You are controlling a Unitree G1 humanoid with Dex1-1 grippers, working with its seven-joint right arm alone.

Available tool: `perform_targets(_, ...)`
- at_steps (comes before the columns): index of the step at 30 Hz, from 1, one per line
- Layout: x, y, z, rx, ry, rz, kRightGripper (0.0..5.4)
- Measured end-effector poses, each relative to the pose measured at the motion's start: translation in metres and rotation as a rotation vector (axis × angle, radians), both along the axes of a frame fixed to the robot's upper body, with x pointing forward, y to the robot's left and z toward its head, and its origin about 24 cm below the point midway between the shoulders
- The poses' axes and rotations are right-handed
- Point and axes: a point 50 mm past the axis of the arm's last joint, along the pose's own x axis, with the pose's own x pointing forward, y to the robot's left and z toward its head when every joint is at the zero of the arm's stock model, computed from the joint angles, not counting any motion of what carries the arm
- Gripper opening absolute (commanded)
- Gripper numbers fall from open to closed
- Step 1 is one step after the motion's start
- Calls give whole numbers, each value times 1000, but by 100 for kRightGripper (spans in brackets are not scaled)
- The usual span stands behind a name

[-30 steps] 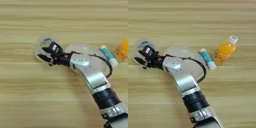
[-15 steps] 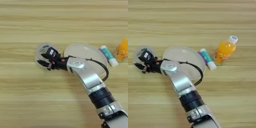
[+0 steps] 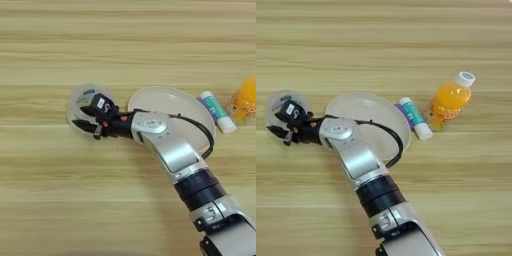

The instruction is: Move the objects on the table

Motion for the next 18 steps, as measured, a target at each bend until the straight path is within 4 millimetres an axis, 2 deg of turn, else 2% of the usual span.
perform_targets(18, -4, 4, -5, -21, 9, 22, 393)
